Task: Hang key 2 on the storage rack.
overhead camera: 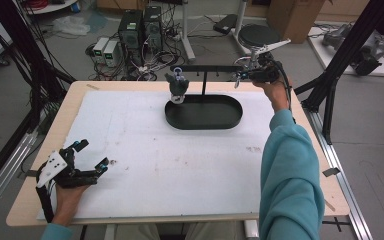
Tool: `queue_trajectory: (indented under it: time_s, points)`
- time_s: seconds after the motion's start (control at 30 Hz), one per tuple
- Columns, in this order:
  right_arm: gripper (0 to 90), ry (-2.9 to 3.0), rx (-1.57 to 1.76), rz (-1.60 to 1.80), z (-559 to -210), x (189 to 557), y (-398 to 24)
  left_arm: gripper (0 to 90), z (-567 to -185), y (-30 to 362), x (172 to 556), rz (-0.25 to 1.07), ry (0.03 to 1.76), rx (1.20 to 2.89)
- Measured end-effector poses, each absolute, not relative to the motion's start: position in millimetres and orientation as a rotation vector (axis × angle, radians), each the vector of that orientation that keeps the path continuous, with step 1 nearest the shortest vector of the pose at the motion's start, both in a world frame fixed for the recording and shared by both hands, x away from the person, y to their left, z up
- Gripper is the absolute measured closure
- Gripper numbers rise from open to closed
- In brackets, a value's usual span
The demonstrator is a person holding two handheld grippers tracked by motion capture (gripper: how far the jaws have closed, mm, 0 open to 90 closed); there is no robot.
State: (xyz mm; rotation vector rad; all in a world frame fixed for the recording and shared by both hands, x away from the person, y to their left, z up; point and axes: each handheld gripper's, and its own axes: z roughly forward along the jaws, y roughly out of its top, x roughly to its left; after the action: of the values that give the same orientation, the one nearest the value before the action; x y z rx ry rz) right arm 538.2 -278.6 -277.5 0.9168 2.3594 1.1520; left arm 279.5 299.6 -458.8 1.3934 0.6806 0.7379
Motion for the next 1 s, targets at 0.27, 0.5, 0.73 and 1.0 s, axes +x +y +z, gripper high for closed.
queue_trajectory:
  time_s: [0.27, 0.5, 0.73, 1.0]
  points:
    - [88.3, 2.342, 0.910, 1.177, -280, 542, -280, 1.7, -459, 300, 279, 0.742, 0.675, 1.398]
    - [81.2, 2.322, 0.920, 1.174, -281, 543, -282, 1.7, -459, 300, 279, 0.742, 0.675, 1.399]
    - [63.2, 2.308, 0.935, 1.163, -280, 539, -289, 1.7, -459, 300, 279, 0.738, 0.678, 1.392]
    - [8.7, 2.306, 0.917, 1.213, -273, 516, -286, 1.7, -459, 300, 279, 0.737, 0.680, 1.390]
